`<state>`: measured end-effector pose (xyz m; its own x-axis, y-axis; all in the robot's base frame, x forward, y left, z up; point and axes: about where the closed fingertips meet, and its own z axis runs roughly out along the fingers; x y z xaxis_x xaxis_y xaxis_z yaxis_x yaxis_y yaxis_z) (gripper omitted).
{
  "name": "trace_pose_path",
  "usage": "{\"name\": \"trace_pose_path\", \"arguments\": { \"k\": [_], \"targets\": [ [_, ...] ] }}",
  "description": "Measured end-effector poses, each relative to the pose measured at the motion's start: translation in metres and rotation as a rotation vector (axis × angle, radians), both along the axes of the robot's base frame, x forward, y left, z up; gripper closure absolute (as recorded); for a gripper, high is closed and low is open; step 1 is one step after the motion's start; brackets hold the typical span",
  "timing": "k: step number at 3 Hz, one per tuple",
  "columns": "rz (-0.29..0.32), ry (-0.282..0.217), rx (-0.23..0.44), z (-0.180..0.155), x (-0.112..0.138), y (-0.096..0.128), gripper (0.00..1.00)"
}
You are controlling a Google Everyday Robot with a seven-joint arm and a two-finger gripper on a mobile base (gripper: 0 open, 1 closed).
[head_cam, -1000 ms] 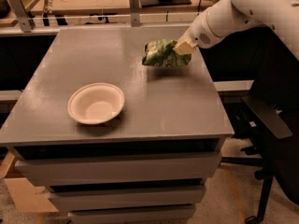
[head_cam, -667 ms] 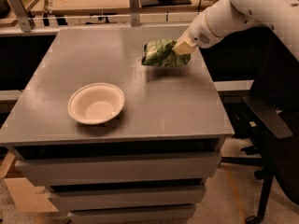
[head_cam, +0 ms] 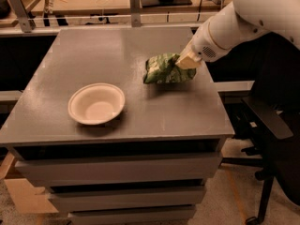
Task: Move green jalapeno chip bag near paper bowl
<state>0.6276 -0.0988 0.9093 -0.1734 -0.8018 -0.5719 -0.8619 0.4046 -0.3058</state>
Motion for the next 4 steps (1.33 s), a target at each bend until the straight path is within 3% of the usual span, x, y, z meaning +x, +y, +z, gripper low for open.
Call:
{"name": "trace_pose_path", "arguments": {
  "k": [2, 4],
  "targets": [
    [-0.006, 0.035, -0.032, -0.005, -0.094, 0.021, 1.0],
    [0.061, 0.067, 0.048, -0.009, -0.149, 0.064, 1.0]
  ]
}}
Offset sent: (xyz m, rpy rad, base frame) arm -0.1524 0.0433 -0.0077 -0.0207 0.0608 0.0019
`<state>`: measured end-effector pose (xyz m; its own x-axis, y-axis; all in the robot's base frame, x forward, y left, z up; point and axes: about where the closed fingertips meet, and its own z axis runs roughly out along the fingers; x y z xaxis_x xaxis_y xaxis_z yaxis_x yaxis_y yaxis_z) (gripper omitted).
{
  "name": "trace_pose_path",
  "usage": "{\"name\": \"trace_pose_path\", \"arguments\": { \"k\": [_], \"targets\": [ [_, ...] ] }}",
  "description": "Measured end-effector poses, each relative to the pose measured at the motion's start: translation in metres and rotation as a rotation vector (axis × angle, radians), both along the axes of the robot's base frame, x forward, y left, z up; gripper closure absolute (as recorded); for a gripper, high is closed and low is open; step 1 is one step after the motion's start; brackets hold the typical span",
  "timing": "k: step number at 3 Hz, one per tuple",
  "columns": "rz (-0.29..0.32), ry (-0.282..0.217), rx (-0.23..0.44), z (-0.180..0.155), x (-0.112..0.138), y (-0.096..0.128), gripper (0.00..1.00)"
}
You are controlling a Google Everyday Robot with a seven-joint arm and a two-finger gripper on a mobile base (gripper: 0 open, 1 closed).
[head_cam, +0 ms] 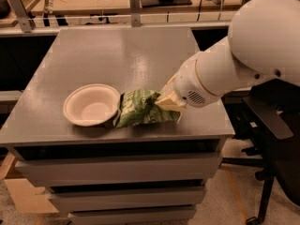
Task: Move green jalapeno chip bag near paper bowl
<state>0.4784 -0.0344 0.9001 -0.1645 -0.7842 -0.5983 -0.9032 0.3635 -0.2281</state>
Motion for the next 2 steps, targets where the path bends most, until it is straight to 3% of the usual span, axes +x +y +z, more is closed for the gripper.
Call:
{"name": "trace_pose_path", "arguments": {
  "k": [2],
  "targets": [
    [0.002, -0.003, 0.003, 0.0036, -0.0025, 0.0028, 0.59]
  ]
}}
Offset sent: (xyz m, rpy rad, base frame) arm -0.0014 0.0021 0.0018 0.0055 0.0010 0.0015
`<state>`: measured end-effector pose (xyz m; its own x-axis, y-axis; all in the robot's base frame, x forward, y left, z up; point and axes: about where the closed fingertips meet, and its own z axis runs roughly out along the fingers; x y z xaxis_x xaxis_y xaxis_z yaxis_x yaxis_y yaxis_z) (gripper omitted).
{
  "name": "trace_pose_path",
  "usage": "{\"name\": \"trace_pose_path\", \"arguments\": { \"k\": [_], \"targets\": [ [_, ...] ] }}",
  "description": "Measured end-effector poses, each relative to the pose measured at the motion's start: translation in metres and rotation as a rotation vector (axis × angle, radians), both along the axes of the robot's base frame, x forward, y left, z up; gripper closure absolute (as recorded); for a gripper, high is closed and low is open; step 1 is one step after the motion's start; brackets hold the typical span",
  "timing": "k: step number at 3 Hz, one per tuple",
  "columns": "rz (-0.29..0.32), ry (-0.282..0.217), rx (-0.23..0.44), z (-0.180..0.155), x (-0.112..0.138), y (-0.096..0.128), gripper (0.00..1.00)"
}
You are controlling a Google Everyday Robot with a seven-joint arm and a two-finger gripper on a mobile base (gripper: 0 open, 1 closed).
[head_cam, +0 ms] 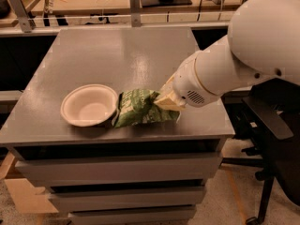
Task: Move green jalapeno chip bag near paper bowl
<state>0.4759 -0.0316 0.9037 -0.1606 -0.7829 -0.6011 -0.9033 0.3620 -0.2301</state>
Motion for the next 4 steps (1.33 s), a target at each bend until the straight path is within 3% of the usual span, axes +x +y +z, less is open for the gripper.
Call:
{"name": "trace_pose_path", "arguments": {
  "k": [1, 2, 4],
  "targets": [
    [0.001, -0.004, -0.002, 0.0017, -0.001, 0.0009, 0.35],
    [0.003, -0.008, -0.004, 0.0038, -0.0024, 0.002, 0.04],
    [0.004, -0.01, -0.005, 0.0046, -0.0029, 0.0024, 0.0]
  ]
}}
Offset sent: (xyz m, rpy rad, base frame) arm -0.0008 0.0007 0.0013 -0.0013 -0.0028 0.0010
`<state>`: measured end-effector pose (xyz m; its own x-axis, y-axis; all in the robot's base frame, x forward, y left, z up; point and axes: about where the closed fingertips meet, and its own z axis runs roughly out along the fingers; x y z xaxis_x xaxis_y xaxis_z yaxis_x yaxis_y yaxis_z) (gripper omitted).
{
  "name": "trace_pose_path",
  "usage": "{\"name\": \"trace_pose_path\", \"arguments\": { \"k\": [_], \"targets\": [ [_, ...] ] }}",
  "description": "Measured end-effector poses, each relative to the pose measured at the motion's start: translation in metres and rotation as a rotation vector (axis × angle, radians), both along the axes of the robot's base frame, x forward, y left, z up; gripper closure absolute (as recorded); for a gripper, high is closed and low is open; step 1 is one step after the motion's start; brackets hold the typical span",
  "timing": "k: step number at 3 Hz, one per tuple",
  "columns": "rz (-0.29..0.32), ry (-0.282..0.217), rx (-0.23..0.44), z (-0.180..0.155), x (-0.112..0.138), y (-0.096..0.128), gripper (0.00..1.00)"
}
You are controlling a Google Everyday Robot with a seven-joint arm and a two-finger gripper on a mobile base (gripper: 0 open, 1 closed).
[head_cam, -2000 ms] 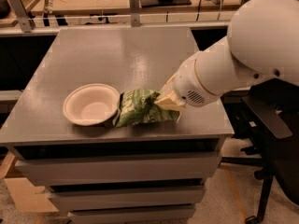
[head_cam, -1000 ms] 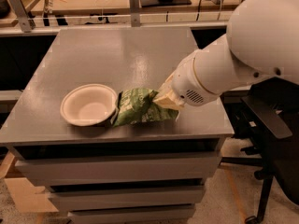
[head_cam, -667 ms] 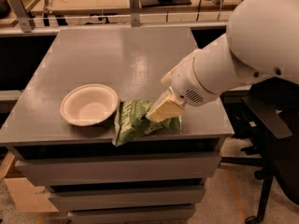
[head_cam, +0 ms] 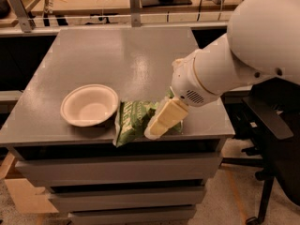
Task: Move green jalapeno chip bag near paper bowl
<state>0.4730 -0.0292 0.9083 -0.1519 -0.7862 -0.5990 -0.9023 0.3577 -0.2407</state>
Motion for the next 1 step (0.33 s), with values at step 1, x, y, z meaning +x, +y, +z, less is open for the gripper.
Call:
{"name": "trace_pose_path", "arguments": {
  "k": [1],
  "targets": [
    [-0.017, -0.004, 0.017, -0.0007, 0.0021, -0.0058, 0.0]
  ]
}}
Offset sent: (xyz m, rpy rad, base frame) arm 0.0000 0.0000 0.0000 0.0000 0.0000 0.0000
